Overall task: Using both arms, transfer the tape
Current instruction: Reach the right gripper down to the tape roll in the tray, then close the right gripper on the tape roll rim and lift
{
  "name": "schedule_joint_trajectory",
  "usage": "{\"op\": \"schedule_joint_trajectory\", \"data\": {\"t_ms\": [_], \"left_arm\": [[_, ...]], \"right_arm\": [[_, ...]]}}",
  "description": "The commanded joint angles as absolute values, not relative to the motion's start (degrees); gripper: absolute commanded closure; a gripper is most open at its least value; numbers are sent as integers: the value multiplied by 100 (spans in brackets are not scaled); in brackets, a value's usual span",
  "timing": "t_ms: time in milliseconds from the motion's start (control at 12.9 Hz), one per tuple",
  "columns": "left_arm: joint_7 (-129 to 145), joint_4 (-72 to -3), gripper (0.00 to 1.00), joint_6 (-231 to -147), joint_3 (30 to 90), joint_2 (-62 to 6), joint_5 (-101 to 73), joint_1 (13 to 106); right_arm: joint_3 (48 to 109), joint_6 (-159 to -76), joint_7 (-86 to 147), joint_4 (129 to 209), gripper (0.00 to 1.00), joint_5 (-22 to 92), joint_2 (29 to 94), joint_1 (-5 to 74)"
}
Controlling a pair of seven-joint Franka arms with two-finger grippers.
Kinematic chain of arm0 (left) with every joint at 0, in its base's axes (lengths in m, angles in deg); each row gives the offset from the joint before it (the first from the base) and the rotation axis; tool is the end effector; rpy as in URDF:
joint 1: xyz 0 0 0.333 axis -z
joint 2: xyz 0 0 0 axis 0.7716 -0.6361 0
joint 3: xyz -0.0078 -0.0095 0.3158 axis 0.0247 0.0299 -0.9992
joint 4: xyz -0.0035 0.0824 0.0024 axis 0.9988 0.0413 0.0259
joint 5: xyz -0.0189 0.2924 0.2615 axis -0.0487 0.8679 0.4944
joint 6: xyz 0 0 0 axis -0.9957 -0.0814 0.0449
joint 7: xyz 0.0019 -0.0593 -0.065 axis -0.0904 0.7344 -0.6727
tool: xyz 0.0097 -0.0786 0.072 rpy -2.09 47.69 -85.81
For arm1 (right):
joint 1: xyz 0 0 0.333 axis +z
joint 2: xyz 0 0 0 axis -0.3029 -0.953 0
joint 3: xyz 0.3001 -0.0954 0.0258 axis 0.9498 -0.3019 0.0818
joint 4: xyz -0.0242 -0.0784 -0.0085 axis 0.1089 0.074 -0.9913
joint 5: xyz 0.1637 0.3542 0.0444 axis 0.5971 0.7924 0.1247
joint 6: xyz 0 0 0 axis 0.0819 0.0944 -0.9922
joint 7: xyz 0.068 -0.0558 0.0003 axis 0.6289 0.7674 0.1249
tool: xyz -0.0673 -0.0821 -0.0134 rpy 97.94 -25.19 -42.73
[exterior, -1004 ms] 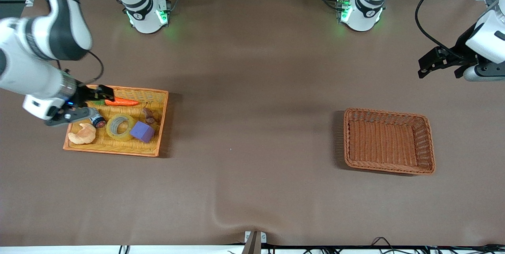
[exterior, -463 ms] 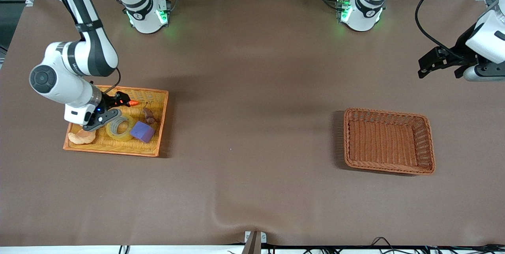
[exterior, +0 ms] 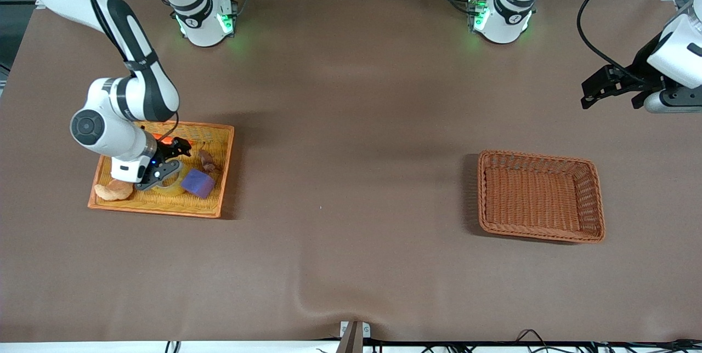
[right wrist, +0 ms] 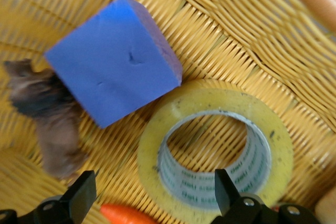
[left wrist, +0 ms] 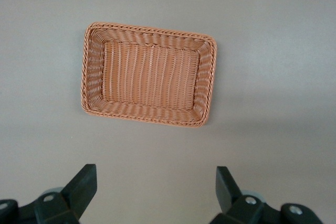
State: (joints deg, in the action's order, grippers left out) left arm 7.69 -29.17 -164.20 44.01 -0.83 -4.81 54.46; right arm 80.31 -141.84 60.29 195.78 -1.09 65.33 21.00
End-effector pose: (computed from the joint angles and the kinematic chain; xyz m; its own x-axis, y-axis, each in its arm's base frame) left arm 0.5477 -0.0589 0.6316 0.9991 0.0007 0.0418 0.0004 -1.0000 0.0061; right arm 0.5472 -0.0040 0.2167 0.8223 0.5614 -0.0927 0.5595 -0.8274 -0.0483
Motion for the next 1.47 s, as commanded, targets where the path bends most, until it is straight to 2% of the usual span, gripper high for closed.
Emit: {"op": "schedule_joint_trajectory", "data": {"t_ms": [0,232,309,386,618,1004,1158,1390], "left_arm": [[659,-2860,0,-16436,4409,-99,-441,5410],[659,-2843,0,-16471,4356,-134,-511,5410],[702,-2729,0,-16471,4365,-143,-485,5436],[729,-2667,0,-16471,4365,-143,-485,5462],[703,-2667,0,-16471,4365,-161,-511,5419],[668,-2658,0,-16471,4356,-257,-511,5410],[668,-2658,0,-16471,4356,-257,-502,5410],[694,-2658,0,-16471,4356,-257,-493,5419]], "right_arm": [[8055,-14540,6325,19610,7,-89,6281,1948],[8055,-14461,6326,19601,76,-89,6281,1983],[8046,-14400,6326,19583,92,-89,6298,2009],[8046,-14217,6291,19531,100,-89,6351,2018],[8055,-13716,6255,19338,100,-89,6579,2035],[8116,-11258,6230,17680,100,-54,7150,2150],[8204,-10571,5810,16854,100,-1,7116,2499],[8204,-10506,4355,16429,100,17,6985,3561]]}}
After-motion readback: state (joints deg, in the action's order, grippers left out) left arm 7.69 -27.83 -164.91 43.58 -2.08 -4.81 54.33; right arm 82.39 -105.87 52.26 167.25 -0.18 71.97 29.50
